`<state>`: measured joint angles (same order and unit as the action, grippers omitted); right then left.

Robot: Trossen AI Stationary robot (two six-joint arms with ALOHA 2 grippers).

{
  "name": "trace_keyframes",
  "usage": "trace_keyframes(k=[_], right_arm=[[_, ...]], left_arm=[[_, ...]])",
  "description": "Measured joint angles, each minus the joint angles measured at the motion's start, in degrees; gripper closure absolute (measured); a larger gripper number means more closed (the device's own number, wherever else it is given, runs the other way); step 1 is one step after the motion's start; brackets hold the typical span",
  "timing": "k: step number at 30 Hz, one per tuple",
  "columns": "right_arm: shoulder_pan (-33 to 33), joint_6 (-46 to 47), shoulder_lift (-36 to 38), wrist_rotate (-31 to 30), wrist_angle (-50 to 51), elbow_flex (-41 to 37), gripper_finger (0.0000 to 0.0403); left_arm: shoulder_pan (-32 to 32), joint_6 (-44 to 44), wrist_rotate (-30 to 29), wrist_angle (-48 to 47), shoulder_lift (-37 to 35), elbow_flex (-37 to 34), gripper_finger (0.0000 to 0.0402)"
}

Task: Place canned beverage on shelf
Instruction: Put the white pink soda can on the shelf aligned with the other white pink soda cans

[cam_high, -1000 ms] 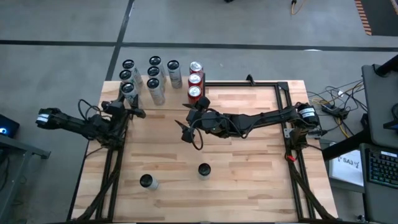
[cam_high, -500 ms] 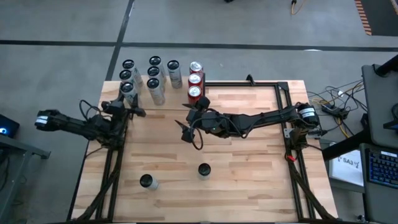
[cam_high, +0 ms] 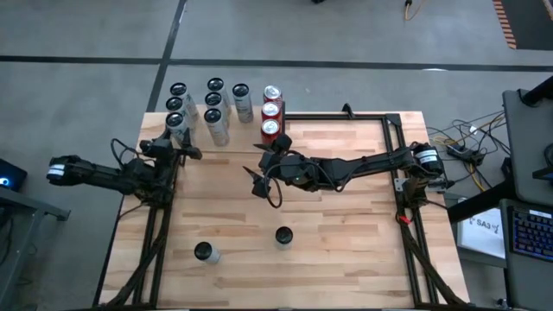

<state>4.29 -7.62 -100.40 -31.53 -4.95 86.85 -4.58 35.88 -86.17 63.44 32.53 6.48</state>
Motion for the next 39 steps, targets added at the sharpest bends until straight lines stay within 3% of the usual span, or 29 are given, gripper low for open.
trace_keyframes(k=[15,39], right_arm=[[0.0,-0.1,0.0,0.0,0.1,0.0,0.0071],[0.0,0.0,0.0,0.1,0.1,0.0,0.0071]], left_arm=[[0.0,-0.7,-0.1,0.0,0.0,0.6,0.0076],[-0.8,11.2,-2.3,-1.7,0.2,13.7,0.007]])
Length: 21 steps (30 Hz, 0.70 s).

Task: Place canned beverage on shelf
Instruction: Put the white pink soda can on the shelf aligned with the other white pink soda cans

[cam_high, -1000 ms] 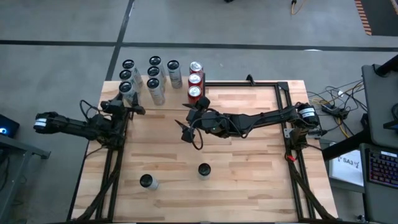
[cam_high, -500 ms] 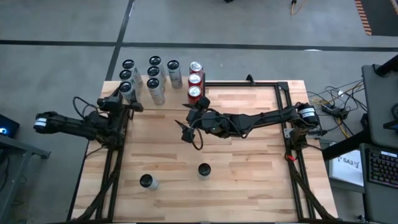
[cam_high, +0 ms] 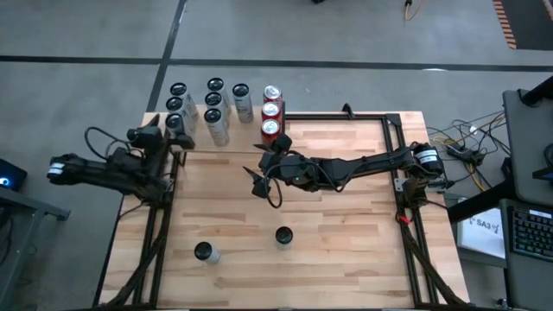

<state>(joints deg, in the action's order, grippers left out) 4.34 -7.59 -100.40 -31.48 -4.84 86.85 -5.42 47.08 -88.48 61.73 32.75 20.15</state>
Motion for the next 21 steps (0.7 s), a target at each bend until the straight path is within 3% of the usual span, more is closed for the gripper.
trace_keyframes(k=[14,21], right_arm=[[0.0,-0.1,0.5,0.0,0.4,0.0,0.0071],[0.0,1.6,3.2,0.3,6.2,0.0,0.0074]], left_arm=[[-11.2,0.3,-1.4,-15.8,7.9,17.4,0.0072],[-15.9,1.5,-1.5,-17.2,10.6,24.5,0.0112]])
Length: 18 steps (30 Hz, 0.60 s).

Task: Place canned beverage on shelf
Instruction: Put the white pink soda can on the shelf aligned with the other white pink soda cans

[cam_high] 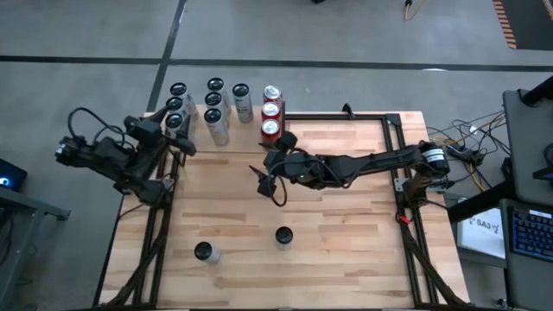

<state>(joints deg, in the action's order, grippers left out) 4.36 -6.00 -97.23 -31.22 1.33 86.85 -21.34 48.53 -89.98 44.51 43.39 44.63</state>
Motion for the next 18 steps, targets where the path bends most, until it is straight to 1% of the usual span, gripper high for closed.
trace_keyframes(k=[3,6,10,13,14,15,18], right_arm=[[0.0,1.6,2.1,0.2,3.6,0.0,0.0078],[0.1,2.6,4.3,0.3,6.8,0.0,0.0079],[0.1,4.2,6.8,3.3,9.1,0.0,0.0079],[0.1,4.6,7.9,5.8,9.2,0.0,0.0079],[0.1,4.6,8.0,6.6,9.1,0.0,0.0079],[0.1,4.6,8.1,7.5,9.1,0.0,0.0079],[0.1,4.7,8.3,8.5,9.2,0.0,0.0079]], left_arm=[[-2.6,-0.1,0.0,0.0,0.2,0.9,0.0148],[-6.0,-1.4,0.0,0.0,0.6,0.5,0.0198],[-9.4,-3.8,0.0,-0.1,1.3,-0.9,0.0287],[-10.8,-4.6,0.0,-0.1,1.9,-1.7,0.0364],[-11.1,-4.7,0.0,-0.1,2.0,-1.9,0.0382],[-11.2,-5.4,-0.1,-0.1,2.1,-2.1,0.0391],[-11.3,-7.1,0.0,-0.1,2.9,-2.7,0.0392]])
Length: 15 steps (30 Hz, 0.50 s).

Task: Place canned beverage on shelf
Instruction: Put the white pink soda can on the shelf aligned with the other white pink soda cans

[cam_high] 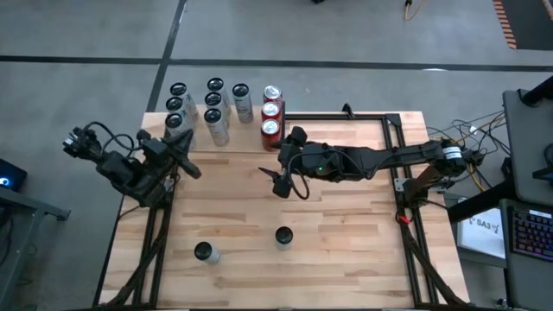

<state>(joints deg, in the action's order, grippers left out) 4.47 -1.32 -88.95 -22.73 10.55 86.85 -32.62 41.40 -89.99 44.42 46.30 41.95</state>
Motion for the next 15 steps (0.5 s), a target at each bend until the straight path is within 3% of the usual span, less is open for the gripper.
trace_keyframes(k=[6,11,13,15], right_arm=[[0.0,-0.2,0.8,0.5,0.2,0.0,0.0079],[0.0,-0.6,2.6,0.5,0.3,0.0,0.0079],[0.0,-0.8,3.3,0.5,0.9,0.0,0.0079],[0.0,-0.7,3.8,0.5,1.8,0.0,0.0079]], left_arm=[[-3.0,-3.5,5.6,-0.3,4.9,-0.3,0.0401],[-5.5,-5.1,19.5,-4.5,9.1,0.6,0.0401],[-5.8,-5.4,24.6,-10.7,10.0,1.6,0.0401],[-5.8,-7.5,34.7,-19.6,10.6,3.0,0.0401]])
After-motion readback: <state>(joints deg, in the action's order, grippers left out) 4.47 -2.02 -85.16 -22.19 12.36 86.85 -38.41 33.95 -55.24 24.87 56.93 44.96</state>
